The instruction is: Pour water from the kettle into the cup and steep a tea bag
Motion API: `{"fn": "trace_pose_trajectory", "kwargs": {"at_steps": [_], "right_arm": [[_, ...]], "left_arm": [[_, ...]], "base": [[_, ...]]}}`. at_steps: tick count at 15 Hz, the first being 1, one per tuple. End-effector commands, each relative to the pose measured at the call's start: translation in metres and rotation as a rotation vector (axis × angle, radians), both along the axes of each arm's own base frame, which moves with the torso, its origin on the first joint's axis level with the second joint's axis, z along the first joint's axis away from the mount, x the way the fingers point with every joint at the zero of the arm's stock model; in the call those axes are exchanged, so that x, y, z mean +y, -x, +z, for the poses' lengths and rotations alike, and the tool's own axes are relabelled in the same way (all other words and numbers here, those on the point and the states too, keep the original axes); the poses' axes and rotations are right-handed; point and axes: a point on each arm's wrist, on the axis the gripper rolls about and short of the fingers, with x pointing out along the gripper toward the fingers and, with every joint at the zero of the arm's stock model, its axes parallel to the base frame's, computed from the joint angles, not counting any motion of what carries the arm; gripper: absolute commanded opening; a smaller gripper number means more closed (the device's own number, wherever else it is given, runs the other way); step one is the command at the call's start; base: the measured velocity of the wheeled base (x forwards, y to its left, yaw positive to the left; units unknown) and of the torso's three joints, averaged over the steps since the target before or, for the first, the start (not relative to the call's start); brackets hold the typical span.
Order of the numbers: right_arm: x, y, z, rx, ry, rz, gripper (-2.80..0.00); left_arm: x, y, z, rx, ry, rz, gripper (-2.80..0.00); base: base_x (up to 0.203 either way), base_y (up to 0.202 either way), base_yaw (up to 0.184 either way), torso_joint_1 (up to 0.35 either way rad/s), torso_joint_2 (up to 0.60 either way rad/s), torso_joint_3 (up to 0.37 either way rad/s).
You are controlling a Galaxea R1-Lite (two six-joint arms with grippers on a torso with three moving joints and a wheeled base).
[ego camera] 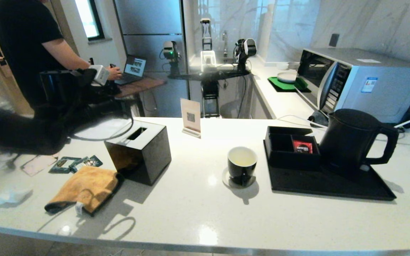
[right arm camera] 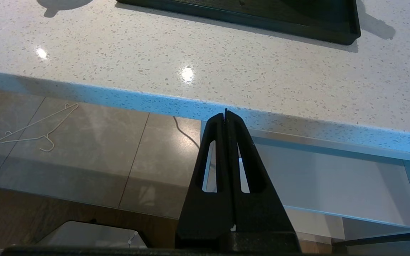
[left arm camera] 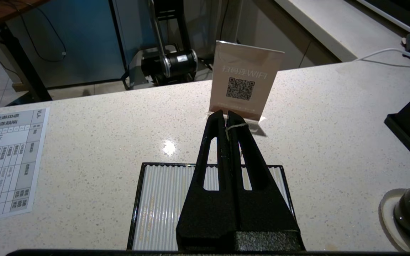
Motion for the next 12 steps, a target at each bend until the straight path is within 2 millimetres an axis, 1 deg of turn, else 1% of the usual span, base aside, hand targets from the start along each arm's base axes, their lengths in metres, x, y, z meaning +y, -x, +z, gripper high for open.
{"fn": "trace_pose_trajectory", "kwargs": {"at_steps": [1, 7, 12], "right_arm": [[0.0, 0.0, 0.0, 0.002, 0.001, 0.0, -2.8], [0.0, 0.0, 0.0, 0.002, 0.001, 0.009, -2.8], [0.0, 0.0, 0.0, 0.002, 0.001, 0.01, -2.8]], "left_arm": [[-0.001, -0.004, -0.007, 0.013, 0.0, -0.003, -2.8], [0.0, -0.009, -0.019, 0.045, -0.001, -0.003, -2.8], [-0.002, -0.01, -0.022, 0.054, -0.001, -0.027, -2.8]], "base": [[0.0, 0.0, 0.0, 0.0, 0.0, 0.0], [0.0, 0.0, 0.0, 0.0, 0.0, 0.0], [0.0, 0.0, 0.0, 0.0, 0.0, 0.0]]}}
